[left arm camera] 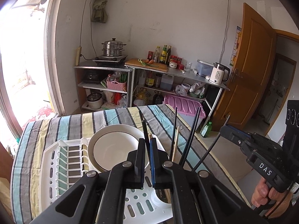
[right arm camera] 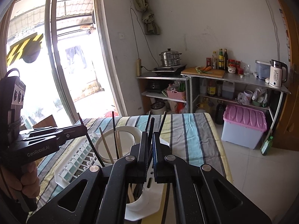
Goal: Organize utensils
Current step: 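Lower the black chopsticks into the white cup and open both tools, then raise both open tools away from the white cup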
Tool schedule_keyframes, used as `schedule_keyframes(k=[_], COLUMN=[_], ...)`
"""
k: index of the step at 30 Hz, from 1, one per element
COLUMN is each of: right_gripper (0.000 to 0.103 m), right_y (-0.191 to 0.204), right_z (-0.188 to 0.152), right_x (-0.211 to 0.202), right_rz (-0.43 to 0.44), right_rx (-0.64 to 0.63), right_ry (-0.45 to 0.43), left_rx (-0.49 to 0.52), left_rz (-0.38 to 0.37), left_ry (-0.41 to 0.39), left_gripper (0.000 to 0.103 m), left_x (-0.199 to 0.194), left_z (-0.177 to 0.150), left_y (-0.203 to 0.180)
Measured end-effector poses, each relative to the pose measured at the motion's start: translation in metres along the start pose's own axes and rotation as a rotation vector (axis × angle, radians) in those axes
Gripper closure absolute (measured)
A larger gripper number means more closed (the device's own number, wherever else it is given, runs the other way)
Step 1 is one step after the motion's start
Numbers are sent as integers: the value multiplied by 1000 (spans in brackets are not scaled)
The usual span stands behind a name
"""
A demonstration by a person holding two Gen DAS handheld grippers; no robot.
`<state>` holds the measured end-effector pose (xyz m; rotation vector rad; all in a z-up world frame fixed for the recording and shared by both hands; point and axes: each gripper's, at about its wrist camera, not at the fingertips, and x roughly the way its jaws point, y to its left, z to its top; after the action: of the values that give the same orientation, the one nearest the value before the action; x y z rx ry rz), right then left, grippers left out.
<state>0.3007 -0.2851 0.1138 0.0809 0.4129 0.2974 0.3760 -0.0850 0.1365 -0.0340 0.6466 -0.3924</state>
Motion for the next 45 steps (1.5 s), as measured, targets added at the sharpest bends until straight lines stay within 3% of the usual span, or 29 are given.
schedule_keyframes(k=[6,9,21,25,29,45], right_gripper=[98,87,85,75,75,73], right_y=[1,1,13,26,42,83], right_z=[1,-1,-17,-34,-54,-146], right_x=[0,-3,-41,-64,-85,-148], right_rz=[-8,-10,-12,5,6,-5], right_rx=[-3,-11,-31,-45,-64,-84], right_ry=[15,7,-24,-42,-51,-20], left_rx=[19,47,54,50,43,-3], left_rz=[23,40,39,38,50,153], left_ry=[-12,-22,-91,-111,-122,-130], left_gripper=[98,98,97,96,90,90], left_x=[-3,-10,-63,-87,-110,-177], left_z=[-3,-7,-39,-62,-95,-212], left_y=[-3,-9,-19,-22,-24,-33])
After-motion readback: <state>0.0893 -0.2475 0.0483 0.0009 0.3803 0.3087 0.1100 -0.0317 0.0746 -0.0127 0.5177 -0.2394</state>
